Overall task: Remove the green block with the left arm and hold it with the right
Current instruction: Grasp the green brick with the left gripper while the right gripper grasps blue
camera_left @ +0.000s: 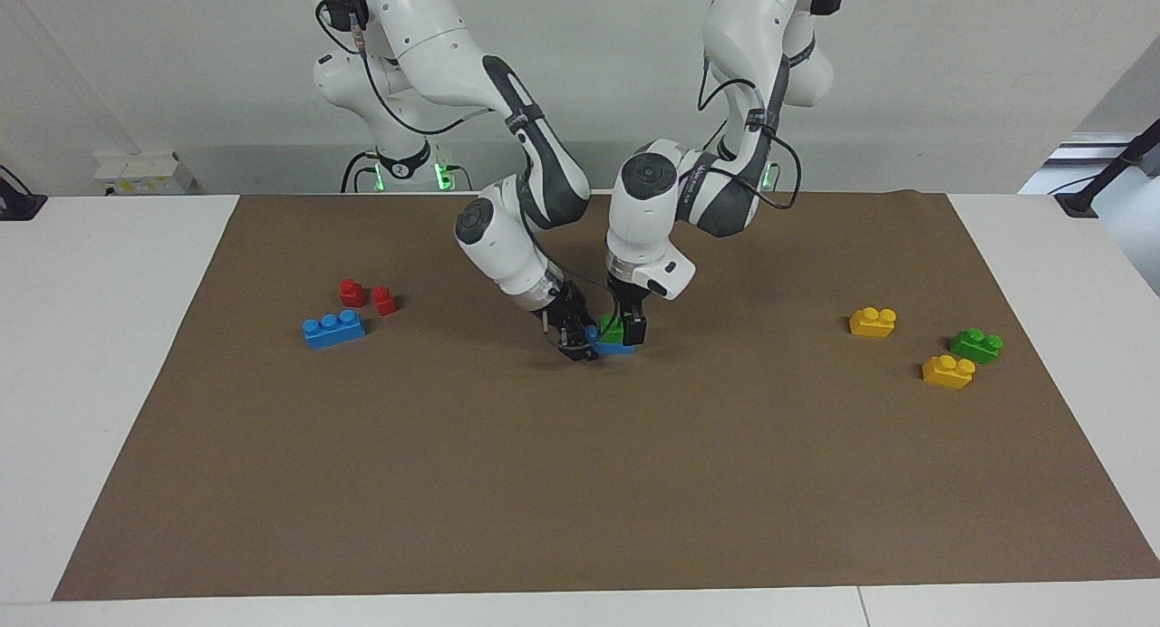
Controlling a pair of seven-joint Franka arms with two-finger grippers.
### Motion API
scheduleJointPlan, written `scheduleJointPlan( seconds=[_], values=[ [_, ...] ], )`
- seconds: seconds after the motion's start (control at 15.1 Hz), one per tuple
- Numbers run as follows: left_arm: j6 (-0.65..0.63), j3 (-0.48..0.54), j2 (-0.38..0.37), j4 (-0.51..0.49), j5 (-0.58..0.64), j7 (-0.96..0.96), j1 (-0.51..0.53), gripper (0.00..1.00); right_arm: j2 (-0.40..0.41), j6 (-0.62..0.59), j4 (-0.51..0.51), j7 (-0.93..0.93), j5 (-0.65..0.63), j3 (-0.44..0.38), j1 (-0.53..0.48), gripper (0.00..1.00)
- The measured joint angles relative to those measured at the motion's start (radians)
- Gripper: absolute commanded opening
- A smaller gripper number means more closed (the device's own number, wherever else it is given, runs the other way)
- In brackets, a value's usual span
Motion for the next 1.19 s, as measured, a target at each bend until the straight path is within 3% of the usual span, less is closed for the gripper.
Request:
scheduleJointPlan(
  seconds=[0.46,0.6,0.66,0.73,0.8,1.19],
  values=[
    [0.007,0.002,0.000,-0.001,0.001,-0.008,0.000,1.00,0.000,0.000,0.001,0.000,0.010,-0.006,-0.003,0.00],
    [0.013,0.002,0.000,-0.001,0.001,-0.015,0.000,0.94,0.000,0.000,0.001,0.000,0.010,-0.006,-0.003,0.00],
    [0.018,0.002,0.000,-0.002,0.001,-0.021,0.000,0.69,0.000,0.000,0.001,0.000,0.010,-0.006,-0.003,0.00],
    [0.022,0.002,0.000,-0.003,0.002,-0.024,0.000,0.20,0.000,0.000,0.001,0.000,0.010,-0.006,-0.003,0.00],
    [0.026,0.002,0.000,-0.005,0.004,-0.026,0.000,0.00,0.000,0.000,0.001,0.000,0.010,-0.006,-0.003,0.00],
    [0.056,0.000,0.000,-0.012,0.052,-0.029,-0.002,0.00,0.000,0.000,0.001,0.000,0.010,-0.007,-0.004,0.00]
  ],
)
